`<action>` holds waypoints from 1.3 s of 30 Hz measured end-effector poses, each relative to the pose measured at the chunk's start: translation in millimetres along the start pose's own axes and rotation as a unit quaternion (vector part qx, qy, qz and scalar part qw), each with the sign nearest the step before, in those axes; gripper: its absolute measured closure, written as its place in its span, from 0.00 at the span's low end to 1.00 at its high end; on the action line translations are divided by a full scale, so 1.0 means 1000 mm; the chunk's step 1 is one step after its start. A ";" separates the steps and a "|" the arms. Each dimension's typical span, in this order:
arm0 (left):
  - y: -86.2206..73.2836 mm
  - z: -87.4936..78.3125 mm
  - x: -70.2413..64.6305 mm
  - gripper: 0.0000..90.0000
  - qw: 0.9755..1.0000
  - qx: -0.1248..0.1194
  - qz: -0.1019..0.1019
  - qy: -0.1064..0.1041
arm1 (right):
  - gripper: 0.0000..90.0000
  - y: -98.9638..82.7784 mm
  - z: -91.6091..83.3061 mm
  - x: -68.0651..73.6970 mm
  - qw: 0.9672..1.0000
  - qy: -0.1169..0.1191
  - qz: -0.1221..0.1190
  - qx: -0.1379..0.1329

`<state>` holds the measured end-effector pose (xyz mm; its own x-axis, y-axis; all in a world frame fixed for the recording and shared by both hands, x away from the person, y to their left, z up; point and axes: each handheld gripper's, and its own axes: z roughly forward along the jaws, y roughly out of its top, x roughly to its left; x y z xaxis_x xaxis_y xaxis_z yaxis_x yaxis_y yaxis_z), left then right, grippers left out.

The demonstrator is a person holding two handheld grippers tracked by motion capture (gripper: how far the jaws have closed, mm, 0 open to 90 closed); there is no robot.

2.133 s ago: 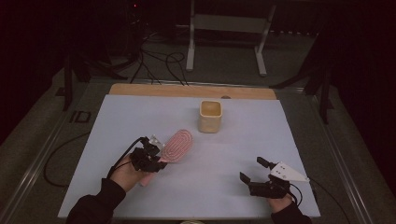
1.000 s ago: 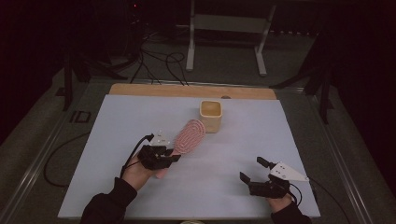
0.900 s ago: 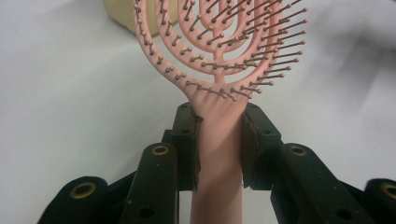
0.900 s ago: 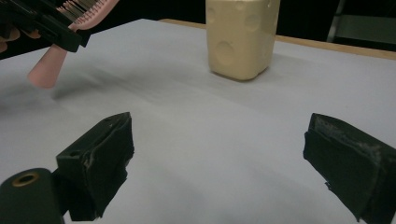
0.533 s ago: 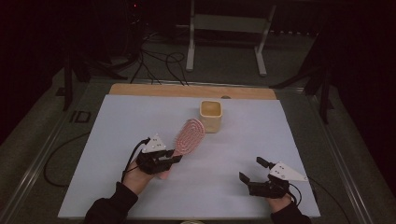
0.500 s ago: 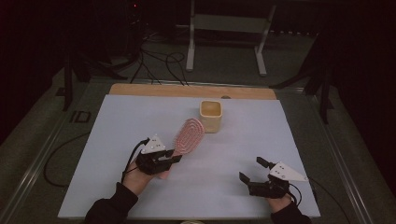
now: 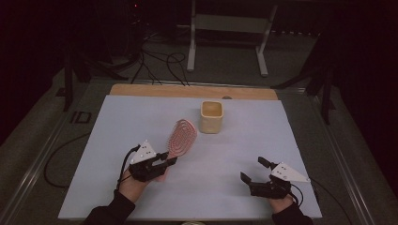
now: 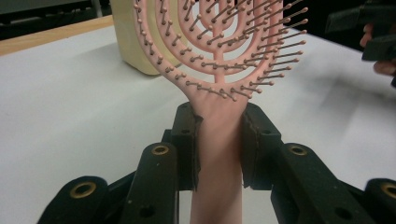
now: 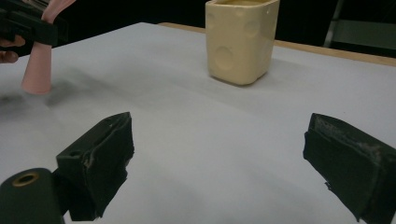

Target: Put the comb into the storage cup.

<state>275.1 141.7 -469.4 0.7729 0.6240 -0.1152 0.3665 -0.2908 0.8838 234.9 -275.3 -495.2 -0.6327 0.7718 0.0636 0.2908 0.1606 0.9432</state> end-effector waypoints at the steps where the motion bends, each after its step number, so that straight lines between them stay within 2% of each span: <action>1: -0.001 0.000 0.001 0.79 1.000 0.002 0.003 0.001 | 0.09 0.000 0.000 0.001 1.000 0.000 0.000 0.000; 8: -0.003 0.000 0.002 0.79 1.000 -0.002 0.002 -0.001 | 0.09 0.006 -0.002 0.001 1.000 -0.006 0.009 0.009; 12: -0.003 0.000 0.001 0.79 1.000 0.001 0.004 0.001 | 0.09 0.013 -0.001 0.003 0.999 0.013 0.026 0.030; 15: -0.003 0.000 0.001 0.79 1.000 -0.001 0.003 -0.001 | 0.08 0.019 0.001 0.007 0.999 0.006 0.017 0.047; 20: -0.002 -0.001 0.001 0.79 1.000 -0.004 0.004 -0.002 | 0.08 0.032 0.002 0.012 0.998 0.009 0.007 0.057; 23: -0.002 -0.002 0.001 0.79 1.000 -0.007 0.003 -0.002 | 0.08 0.042 0.000 0.013 0.998 0.017 0.013 0.051; 26: -0.002 -0.002 0.000 0.79 1.000 -0.009 0.005 -0.001 | 0.08 0.050 -0.002 0.014 0.999 0.017 0.007 0.043; 29: -0.002 -0.001 -0.002 0.79 1.000 -0.007 0.007 -0.004 | 0.08 0.068 -0.006 0.015 0.999 0.023 0.006 0.026; 36: -0.002 0.001 -0.002 0.79 1.000 -0.008 0.007 -0.005 | 0.08 0.092 -0.004 0.020 0.999 0.032 -0.003 0.009; 39: -0.002 -0.001 -0.002 0.79 1.000 -0.012 0.004 -0.007 | 0.08 0.102 -0.002 0.025 0.999 0.035 -0.016 0.004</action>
<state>272.4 141.7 -470.4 0.7827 0.6117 -0.1146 0.3481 -0.2776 0.8954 247.3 -241.0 -396.2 -0.6906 0.7211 0.0556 0.2751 0.1908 0.9423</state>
